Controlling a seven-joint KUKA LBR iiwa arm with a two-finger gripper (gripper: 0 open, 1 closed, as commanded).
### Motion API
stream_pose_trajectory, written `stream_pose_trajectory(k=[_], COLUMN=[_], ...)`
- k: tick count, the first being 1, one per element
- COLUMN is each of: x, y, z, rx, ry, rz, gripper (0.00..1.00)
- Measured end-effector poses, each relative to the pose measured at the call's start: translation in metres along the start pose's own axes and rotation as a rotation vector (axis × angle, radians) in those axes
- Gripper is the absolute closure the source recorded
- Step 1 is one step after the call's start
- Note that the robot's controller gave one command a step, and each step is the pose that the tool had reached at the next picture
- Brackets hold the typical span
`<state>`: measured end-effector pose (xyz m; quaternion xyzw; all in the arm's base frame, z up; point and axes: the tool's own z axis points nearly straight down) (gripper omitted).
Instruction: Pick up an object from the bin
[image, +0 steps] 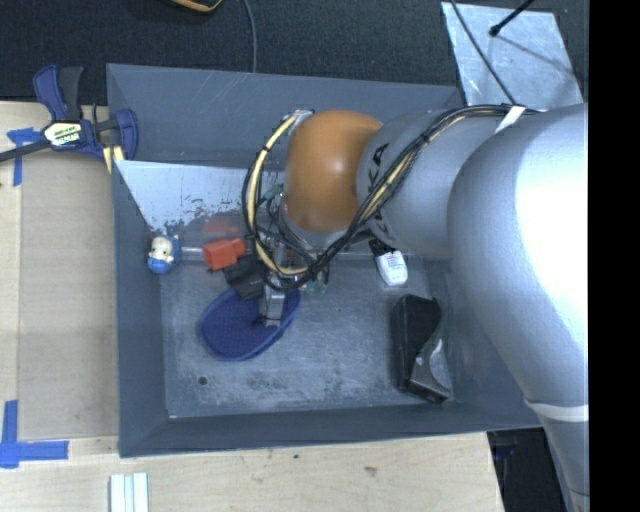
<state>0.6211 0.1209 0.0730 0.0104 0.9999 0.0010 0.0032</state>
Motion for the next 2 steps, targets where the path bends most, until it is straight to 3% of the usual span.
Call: stream_pose_trajectory(k=[1, 2], x=[-0.001, 0.007], y=[0.000, -0.019], z=[-0.002, -0.160], rx=[-0.001, 0.000], ry=[-0.011, -0.007], rz=[0.002, -0.017], gripper=[1.00, 1.00])
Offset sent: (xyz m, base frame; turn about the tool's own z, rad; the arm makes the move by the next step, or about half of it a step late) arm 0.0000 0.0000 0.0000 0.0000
